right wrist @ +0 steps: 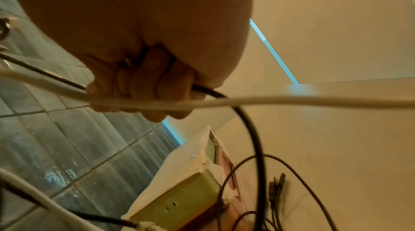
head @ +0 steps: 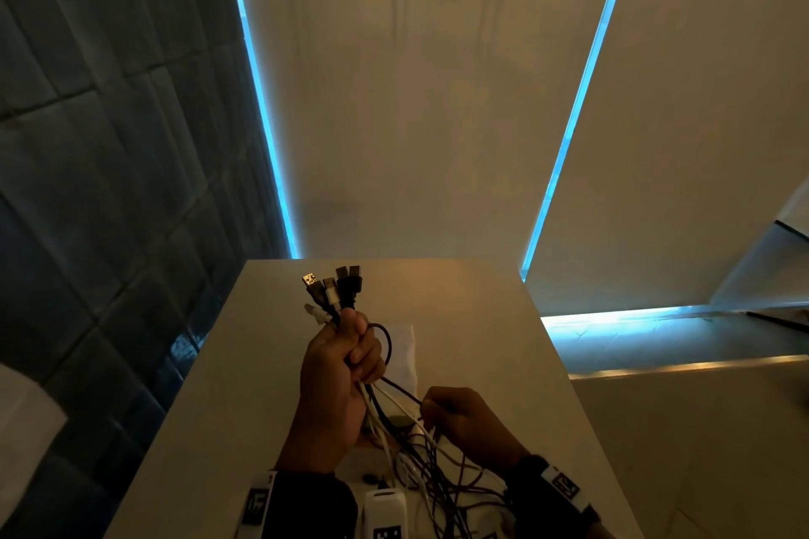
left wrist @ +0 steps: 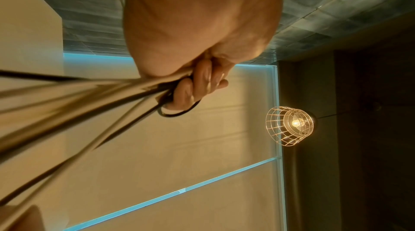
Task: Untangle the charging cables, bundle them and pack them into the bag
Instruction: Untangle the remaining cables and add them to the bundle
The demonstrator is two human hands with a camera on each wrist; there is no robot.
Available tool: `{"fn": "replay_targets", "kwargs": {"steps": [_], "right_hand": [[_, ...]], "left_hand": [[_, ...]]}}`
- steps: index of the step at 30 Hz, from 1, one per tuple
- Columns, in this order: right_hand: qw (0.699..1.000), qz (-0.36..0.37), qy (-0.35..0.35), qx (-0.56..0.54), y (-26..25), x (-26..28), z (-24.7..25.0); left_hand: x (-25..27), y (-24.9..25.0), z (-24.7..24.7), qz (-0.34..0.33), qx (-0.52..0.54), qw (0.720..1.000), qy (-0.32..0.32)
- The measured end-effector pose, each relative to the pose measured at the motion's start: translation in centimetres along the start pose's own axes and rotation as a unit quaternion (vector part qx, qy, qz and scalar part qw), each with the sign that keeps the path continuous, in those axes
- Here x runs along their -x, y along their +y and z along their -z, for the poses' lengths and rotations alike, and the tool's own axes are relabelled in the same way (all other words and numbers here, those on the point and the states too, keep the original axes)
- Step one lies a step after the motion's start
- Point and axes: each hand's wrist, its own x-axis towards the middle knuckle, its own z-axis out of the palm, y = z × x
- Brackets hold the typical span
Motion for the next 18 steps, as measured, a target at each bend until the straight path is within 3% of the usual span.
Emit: {"fn": "replay_targets", "kwargs": {"steps": [12,18], "right_hand": [[0.998,-0.038,0.030,0.036,2.6,0.2,0.0],[0.988,-0.033,0.152,0.010,-1.1,-0.4,1.4]], "left_hand": [[-0.2,0.5,0.8,-0.006,0.006,1.000,0.008],[-0.6,0.5,0.7,0.031,-0.063,0.997,0.020]]}}
